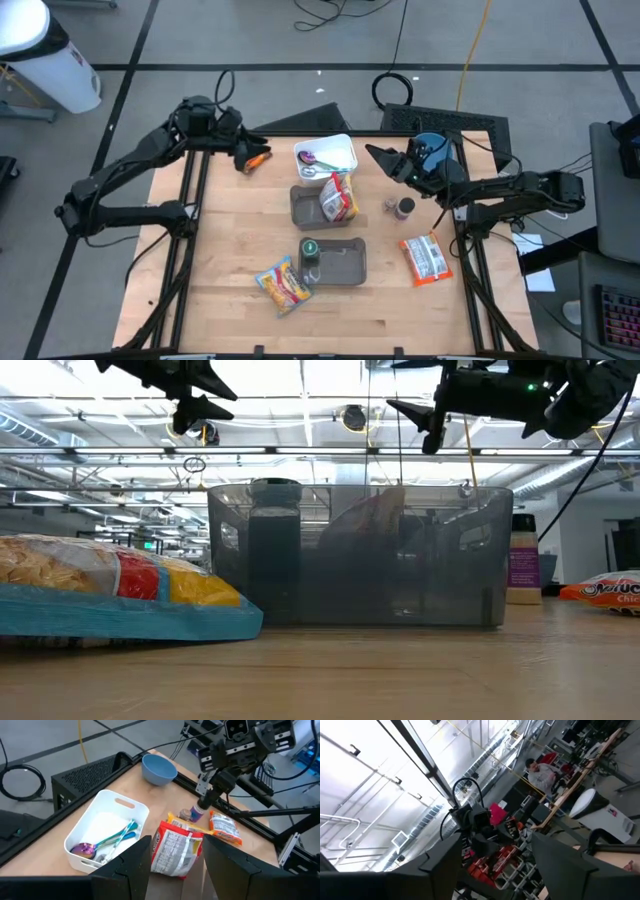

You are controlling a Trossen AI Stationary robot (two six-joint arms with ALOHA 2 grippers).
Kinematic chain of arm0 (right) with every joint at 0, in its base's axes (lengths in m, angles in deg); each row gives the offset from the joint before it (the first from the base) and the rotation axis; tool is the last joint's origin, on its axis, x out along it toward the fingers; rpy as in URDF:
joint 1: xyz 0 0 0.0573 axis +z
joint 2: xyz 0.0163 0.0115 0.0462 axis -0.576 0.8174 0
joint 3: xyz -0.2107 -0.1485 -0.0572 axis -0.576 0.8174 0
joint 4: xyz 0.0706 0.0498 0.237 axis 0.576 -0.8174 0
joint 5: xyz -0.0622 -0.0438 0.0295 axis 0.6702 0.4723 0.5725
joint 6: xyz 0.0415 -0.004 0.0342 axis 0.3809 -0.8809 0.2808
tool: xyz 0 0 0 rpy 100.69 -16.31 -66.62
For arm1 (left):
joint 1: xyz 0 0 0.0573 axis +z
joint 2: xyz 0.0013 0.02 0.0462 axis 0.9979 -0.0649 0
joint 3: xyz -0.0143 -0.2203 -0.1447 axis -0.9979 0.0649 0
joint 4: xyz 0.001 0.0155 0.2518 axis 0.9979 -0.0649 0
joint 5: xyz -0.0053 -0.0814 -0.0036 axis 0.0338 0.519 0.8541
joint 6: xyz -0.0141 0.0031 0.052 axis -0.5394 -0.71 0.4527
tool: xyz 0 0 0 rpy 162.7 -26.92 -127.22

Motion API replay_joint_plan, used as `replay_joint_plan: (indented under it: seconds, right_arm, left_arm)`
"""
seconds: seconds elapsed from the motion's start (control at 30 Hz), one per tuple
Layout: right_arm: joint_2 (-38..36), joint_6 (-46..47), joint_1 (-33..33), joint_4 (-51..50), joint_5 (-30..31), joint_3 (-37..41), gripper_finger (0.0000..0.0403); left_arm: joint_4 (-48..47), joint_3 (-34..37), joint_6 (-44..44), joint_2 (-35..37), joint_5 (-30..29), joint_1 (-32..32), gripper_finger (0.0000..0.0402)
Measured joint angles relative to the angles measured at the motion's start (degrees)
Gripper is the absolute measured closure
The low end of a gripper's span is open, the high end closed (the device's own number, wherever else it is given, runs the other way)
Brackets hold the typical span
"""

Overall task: Pick & Place Food Item
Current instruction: Put the orange seasoning pack into the bottom black bin

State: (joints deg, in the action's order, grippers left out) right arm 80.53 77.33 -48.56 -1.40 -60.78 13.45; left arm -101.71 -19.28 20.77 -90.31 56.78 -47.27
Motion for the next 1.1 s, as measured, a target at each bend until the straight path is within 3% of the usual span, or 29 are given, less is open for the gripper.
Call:
replay_joint_plan:
  seconds: [0.3,0.63,0.83,1.1]
  right_arm:
    - [0.0,-0.1,0.0,-0.3,1.4,0.0,0.0175]
    - [0.0,-1.3,-0.5,-1.5,2.8,0.0,0.0177]
    - [0.0,-2.8,-0.5,-4.2,3.0,0.0,0.0176]
    - [0.0,-4.3,-0.5,-5.5,6.2,0.0,0.0175]
  left_arm:
    - [-0.6,0.0,0.8,0.1,-1.3,0.0,0.0218]
    - [-9.9,0.0,5.6,0.1,-5.2,0.0,0.0218]
    - [-16.7,0.0,9.2,0.1,-13.5,0.1,0.0218]
    - [-21.8,0.0,11.8,-0.4,-14.0,5.1,0.0218]
